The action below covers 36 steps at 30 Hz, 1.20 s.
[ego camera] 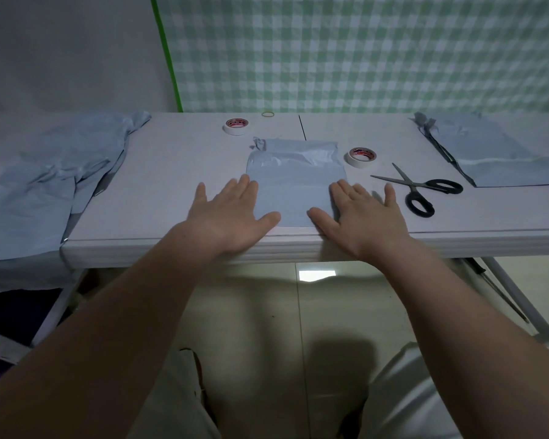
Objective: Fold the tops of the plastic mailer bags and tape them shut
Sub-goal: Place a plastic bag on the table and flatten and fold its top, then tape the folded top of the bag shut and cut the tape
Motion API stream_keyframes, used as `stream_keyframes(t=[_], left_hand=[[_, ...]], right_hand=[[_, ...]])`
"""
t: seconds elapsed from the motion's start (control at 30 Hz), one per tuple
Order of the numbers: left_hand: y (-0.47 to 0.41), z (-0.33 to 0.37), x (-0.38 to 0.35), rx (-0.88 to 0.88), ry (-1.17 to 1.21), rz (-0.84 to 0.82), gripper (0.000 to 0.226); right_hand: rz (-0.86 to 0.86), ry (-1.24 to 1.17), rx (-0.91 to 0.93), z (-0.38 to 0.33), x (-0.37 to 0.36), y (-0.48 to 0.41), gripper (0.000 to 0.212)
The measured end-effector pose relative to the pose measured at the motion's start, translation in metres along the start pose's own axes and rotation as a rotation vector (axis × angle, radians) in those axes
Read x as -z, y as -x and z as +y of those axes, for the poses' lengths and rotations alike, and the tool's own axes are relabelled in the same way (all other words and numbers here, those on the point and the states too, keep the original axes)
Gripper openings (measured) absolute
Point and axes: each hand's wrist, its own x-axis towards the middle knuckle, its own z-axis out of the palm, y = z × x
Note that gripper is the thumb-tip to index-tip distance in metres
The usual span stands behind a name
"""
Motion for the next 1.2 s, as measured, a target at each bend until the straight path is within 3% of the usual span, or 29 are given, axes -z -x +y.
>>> stream_keyframes(t=[0.17, 0.7, 0.8, 0.93, 1.1, 1.2], left_hand=[[-0.001, -0.010, -0.002, 0.000, -0.011, 0.010, 0.082], [0.001, -0.014, 0.016, -0.003, -0.058, -0.077, 0.085], [0.000, -0.014, 0.020, -0.007, -0.088, -0.085, 0.085], [-0.004, -0.011, 0.027, -0.008, -0.058, -0.094, 0.085], [-0.009, -0.003, 0.037, 0.031, -0.005, -0.103, 0.086], [-0.010, 0.004, 0.040, 0.020, -0.004, -0.102, 0.084]], right_hand=[[-0.023, 0.047, -0.046, 0.005, -0.006, -0.002, 0.082], [-0.110, 0.044, -0.073, 0.009, 0.005, -0.001, 0.091], [-0.106, 0.038, -0.068, 0.013, 0.013, -0.005, 0.082], [-0.026, 0.084, -0.107, 0.017, 0.026, -0.023, 0.053], [0.205, -0.193, -0.263, 0.028, 0.028, -0.048, 0.022], [0.187, -0.217, -0.269, 0.036, 0.020, -0.064, 0.025]])
